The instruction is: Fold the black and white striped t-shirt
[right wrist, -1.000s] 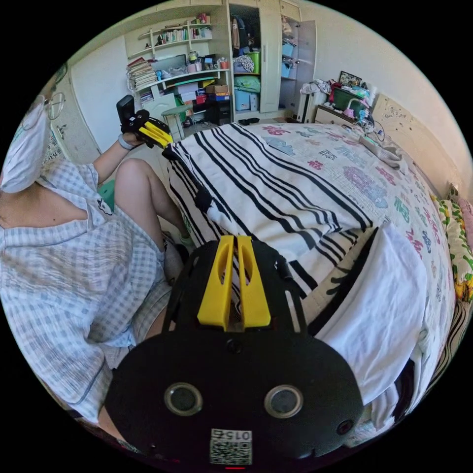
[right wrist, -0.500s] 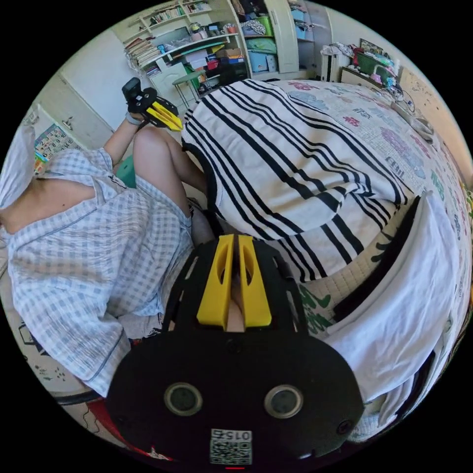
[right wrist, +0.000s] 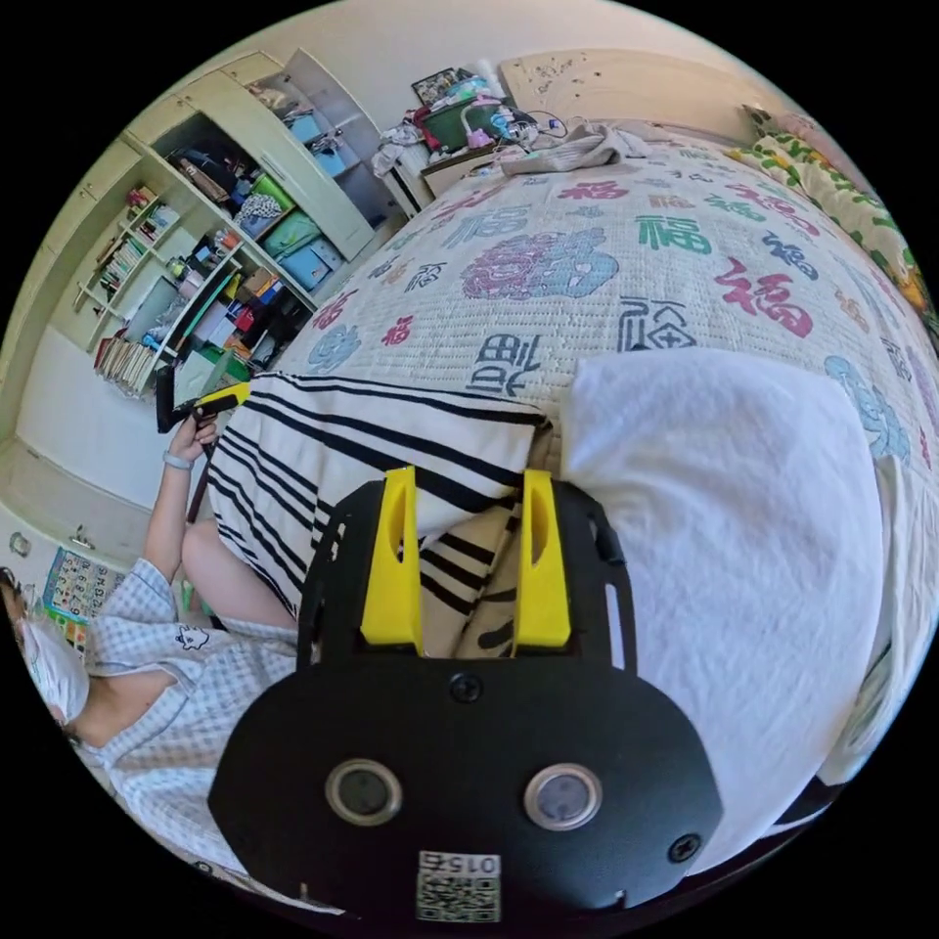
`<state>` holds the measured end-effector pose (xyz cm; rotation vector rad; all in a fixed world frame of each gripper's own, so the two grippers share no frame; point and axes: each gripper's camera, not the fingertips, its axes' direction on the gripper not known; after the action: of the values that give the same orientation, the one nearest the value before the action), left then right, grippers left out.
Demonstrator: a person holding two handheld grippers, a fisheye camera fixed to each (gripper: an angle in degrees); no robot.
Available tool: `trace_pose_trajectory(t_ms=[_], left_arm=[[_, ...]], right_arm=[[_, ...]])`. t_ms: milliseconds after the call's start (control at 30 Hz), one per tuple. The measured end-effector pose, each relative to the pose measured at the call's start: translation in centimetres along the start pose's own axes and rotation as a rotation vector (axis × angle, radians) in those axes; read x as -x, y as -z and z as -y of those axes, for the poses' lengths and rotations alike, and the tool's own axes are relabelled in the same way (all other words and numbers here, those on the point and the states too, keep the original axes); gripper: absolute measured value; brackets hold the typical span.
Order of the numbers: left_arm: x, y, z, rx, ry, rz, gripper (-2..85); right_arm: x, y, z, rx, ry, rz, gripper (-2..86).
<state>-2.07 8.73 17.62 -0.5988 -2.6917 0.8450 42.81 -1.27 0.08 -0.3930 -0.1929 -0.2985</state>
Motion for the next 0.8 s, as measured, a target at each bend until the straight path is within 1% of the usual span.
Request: trace_pose_trajectory(t_ms=[33,133,200,267,300,333,400,467,500,533,567,600,700,800], left_arm=[[0.8,-0.6,0.3,0.019,0.020,-0.026,15.2],[2.5,-0.9,0.9,0.012,0.087,-0.097,14.0],[2.7,-0.9,0.9,0.010,0.072,-0.088,11.4],[2.6,-1.0,0.8,0.008,0.025,-0.109,6.6],[2.4,-1.4,0.8,0.022,-0.016,-0.167,4.2],[2.2,-1.8,0.8,0.042,-0.042,-0.196,3.2],[2.0,-1.6,0.5,0.029,-0.052,-0.166,2.4],[2.6,-0.5,0.0,-0.041,-0.030,-0.160,1.8],[3.4,0.9,-0.5,-0.113,0.000,-0.186,1.5],[4.1,2.3,-0.9,-0.183,0.017,-0.253,1.3],[4.3,2.9,-1.1,-0.207,0.018,-0.284,1.3],[4.1,4.1,-1.4,-0.253,0.008,-0.296,1.1],[2.2,6.6,-1.3,-0.351,-0.059,-0.199,0.9],[1.1,7.7,-0.6,-0.456,-0.069,-0.208,0.9]], right_arm=[[0.6,-0.5,0.6,0.054,0.039,-0.028,13.6],[1.6,-2.2,1.4,0.103,0.059,-0.094,13.4],[2.2,-2.9,1.5,0.116,0.078,-0.132,12.6],[2.3,-3.3,1.5,0.113,0.105,-0.119,8.9],[2.1,-3.5,1.4,0.110,0.110,-0.062,6.4],[1.7,-3.9,1.5,0.121,0.091,-0.026,4.8],[1.2,-3.8,1.2,0.104,0.084,0.004,4.1],[0.7,-2.7,0.6,0.036,0.062,0.037,3.6],[0.5,-1.6,0.1,-0.026,0.053,0.064,3.3],[0.4,-0.4,-0.5,-0.092,0.050,0.097,3.0],[0.5,0.2,-0.7,-0.128,0.049,0.104,2.9],[0.8,1.2,-1.2,-0.182,0.054,0.090,2.7],[2.2,2.3,-1.4,-0.266,0.074,-0.017,2.3],[2.6,1.5,-0.9,-0.311,0.064,-0.086,2.6]])
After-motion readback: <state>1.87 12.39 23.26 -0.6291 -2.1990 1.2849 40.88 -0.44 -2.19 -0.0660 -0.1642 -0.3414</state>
